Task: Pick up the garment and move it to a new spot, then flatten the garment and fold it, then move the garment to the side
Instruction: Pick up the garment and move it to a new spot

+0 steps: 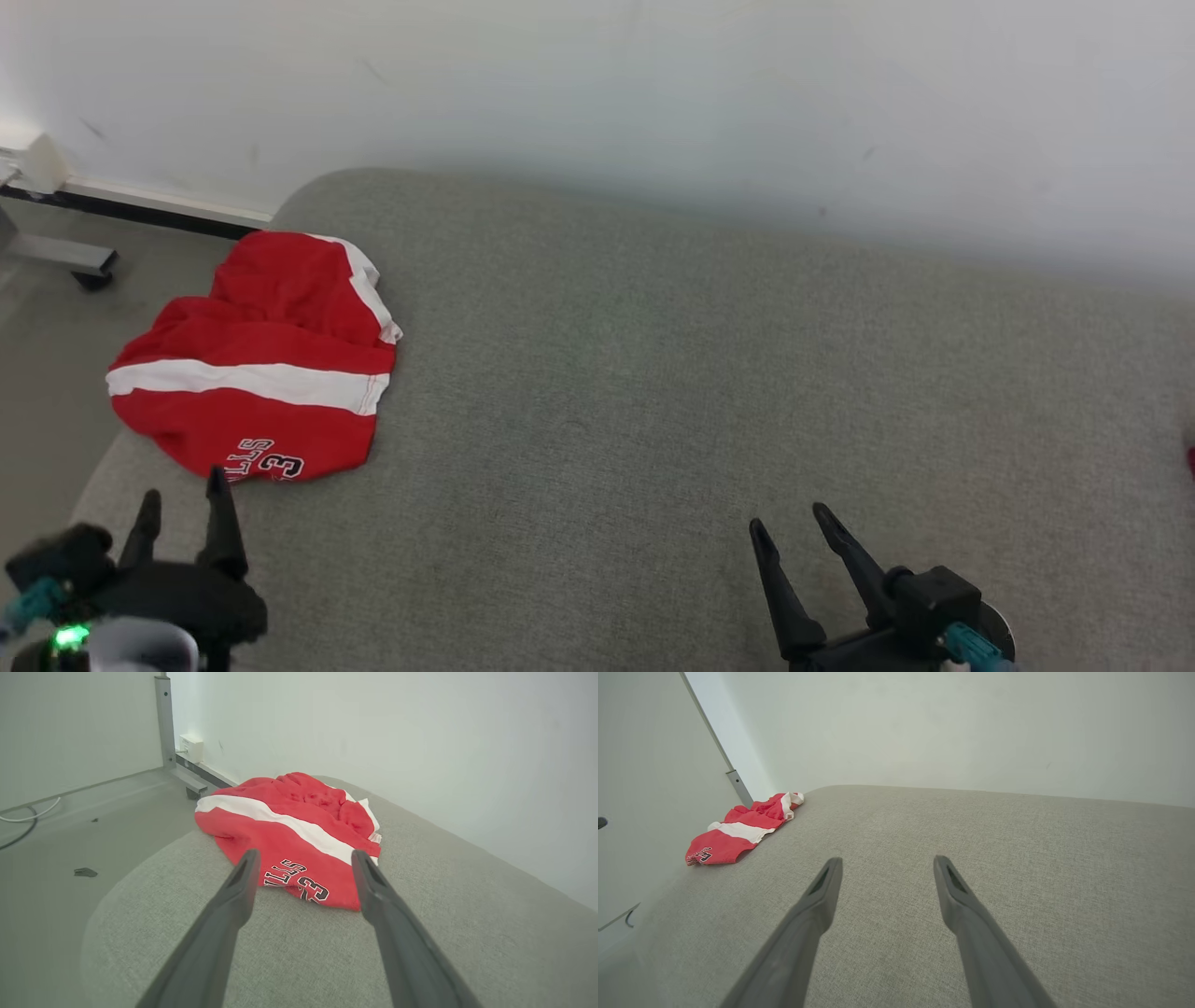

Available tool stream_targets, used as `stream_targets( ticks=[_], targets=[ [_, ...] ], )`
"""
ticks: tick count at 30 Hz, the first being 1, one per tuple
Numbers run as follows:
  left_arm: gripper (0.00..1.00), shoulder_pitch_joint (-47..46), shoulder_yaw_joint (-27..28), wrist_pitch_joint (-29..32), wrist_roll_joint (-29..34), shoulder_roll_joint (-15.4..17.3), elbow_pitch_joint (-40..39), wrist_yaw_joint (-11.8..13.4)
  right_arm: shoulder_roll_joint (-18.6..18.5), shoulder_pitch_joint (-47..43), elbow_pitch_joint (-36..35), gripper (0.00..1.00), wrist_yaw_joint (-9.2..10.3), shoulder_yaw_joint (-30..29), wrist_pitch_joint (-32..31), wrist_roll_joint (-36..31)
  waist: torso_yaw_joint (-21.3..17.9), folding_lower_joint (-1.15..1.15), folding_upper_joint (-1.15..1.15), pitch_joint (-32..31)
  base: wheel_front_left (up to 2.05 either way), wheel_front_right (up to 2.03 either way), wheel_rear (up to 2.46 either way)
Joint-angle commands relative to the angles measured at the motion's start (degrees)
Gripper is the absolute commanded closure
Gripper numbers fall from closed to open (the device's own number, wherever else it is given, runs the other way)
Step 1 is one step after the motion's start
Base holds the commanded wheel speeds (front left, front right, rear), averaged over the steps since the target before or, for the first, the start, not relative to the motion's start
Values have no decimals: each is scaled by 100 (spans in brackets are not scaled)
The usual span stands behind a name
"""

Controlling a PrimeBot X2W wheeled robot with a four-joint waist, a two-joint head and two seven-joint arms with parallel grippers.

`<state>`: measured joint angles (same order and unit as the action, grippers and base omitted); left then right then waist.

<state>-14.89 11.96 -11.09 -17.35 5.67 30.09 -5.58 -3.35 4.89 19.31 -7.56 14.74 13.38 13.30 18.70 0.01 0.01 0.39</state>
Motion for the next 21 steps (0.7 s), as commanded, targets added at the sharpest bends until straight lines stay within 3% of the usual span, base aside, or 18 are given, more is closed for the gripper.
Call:
stream_targets(
  ticks=[1,7,12,17,21],
  targets=[
    [0,-220,74,116,-122,50,135,11,-66,87,-45,0,15,63,-37,-44,-329,-1,-1,412,0,0,0],
    [0,-1536,394,901,-588,583,802,51,-269,529,-438,0,15,397,-240,-79,-792,-1,-1,1279,0,0,0],
    [0,-2408,656,1892,-1012,1000,1040,101,-438,890,-903,0,15,535,-387,-132,-1086,-1,-1,2112,0,0,0],
    [0,-2990,900,2931,-1381,1347,1221,372,-556,1134,-1414,0,15,508,-471,-189,-1279,-1,-1,2795,0,0,0],
    [0,-3239,1043,3428,-1582,1549,1258,588,-620,1210,-1750,0,15,452,-527,-235,-1403,-1,-1,3164,0,0,0]
  ],
)
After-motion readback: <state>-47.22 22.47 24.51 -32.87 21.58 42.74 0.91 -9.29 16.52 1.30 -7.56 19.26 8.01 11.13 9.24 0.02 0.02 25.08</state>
